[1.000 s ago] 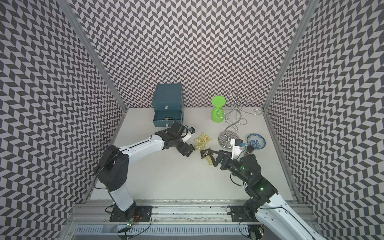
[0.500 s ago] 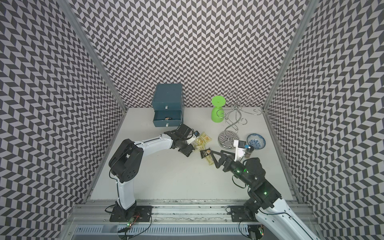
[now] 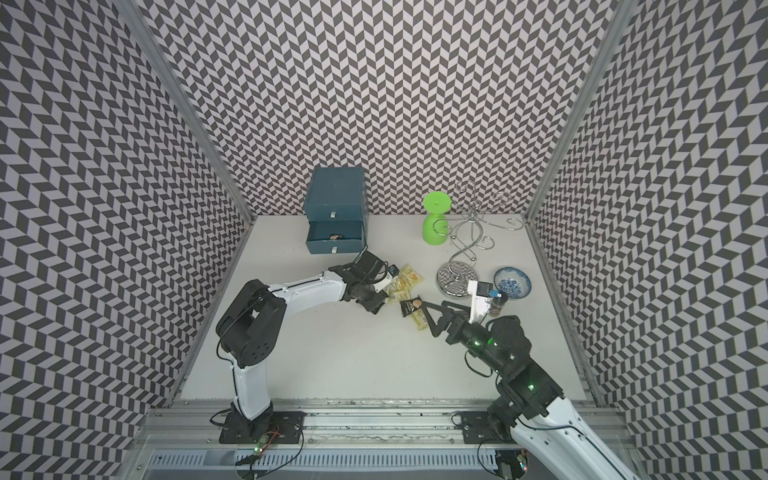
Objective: Place the cookies into the drawer by color
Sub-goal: Pick up the cookie at the center of the board, then place the cookie in the drawer.
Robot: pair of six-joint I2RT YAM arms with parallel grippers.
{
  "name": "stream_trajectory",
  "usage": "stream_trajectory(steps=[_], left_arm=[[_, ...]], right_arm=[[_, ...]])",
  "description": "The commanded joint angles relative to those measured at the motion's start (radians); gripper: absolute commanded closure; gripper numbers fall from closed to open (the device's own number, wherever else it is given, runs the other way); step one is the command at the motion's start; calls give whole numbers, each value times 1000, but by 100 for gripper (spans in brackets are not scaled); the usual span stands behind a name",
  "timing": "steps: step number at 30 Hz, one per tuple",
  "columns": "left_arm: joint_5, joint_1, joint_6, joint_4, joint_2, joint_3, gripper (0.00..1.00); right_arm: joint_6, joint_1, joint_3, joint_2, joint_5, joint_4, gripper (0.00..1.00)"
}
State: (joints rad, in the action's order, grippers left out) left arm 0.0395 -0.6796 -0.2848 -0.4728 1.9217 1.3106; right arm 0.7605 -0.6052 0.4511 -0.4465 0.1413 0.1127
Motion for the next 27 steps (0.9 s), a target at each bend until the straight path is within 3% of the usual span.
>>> stream_trajectory(steps=[1,9,18,27], left_arm=[[-20,-5,26,15,-68,-2,65],[-37,19,61,-24,-153,56,65],[-36,180,159,-10,-216,217,65],[81,294,276,16,-160,358,65]], right_arm=[[-2,-4,-9,11,-19,-20,0],[-1,-4,-12,3,-17,-27,1],[0,-4,-12,-3,-12,-35,0],[0,-4,-3,-8,-14,-34,0]])
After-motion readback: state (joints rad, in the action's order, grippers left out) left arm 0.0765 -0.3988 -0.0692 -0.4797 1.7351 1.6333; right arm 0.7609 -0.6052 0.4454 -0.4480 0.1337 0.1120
